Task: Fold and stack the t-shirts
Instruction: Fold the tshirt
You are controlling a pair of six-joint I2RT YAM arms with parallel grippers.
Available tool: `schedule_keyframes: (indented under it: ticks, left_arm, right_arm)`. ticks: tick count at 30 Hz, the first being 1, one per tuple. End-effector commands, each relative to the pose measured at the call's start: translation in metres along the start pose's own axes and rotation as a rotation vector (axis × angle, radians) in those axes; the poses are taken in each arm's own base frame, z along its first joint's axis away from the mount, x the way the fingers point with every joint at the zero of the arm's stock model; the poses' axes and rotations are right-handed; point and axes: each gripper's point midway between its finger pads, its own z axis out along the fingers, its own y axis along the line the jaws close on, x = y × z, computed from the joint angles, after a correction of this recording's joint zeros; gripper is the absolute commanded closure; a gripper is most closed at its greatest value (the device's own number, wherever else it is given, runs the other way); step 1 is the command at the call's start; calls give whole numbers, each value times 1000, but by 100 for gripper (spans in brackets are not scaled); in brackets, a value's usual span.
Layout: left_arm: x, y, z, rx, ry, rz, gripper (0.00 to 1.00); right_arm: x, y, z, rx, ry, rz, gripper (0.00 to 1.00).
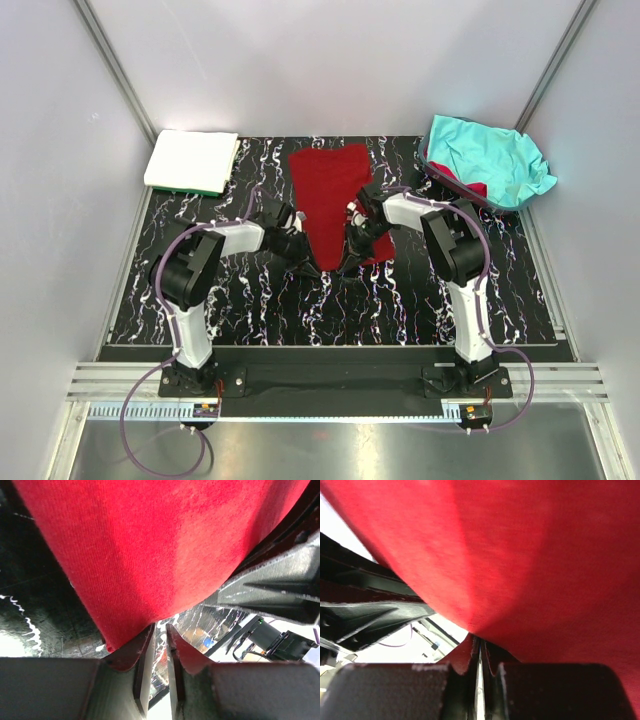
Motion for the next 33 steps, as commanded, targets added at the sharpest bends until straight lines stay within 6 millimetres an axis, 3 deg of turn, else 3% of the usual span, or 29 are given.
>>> schedule_keyframes:
  ticks: [1,11,15,19,21,24,26,28,29,30,33]
  left_arm:
    - [4,30,0,-90,-16,-4,78]
    - [4,59,3,-99,-2,-74,82]
    - [6,62,3,-102,1,-80,82]
    - [5,59,1,-99,-3,-74,82]
    - [5,58,-2,-107,-2,-62,83]
    - [8,49,-15,-98,-9,-37,83]
    - [14,40,-27,-89,-15,-20,82]
    - [13,22,-47,-53,-66,21,71]
    - [16,21,-52,-56,-71,20,65]
    - [15,11,-62,-34,-101,38,50]
    - [11,2,-67,2,-137,25,38]
  right_arm:
    - [-1,-9,-16,0,-22,7,94]
    - [5,-55,-57,7,-54,83,94]
    - [13,-65,-65,-1,-62,106,93]
    - [18,-58,-73,-32,-75,104,92]
    - [22,-64,-78,-2,-84,105,92]
    - [26,-75,-97,54,-142,113,90]
    - [26,-82,-107,88,-189,121,76]
    - [25,-82,-118,85,-260,128,62]
    - [23,-81,-120,84,-286,126,46]
    - [19,-80,-120,71,-321,129,43]
    - [7,-78,-116,35,-377,153,31]
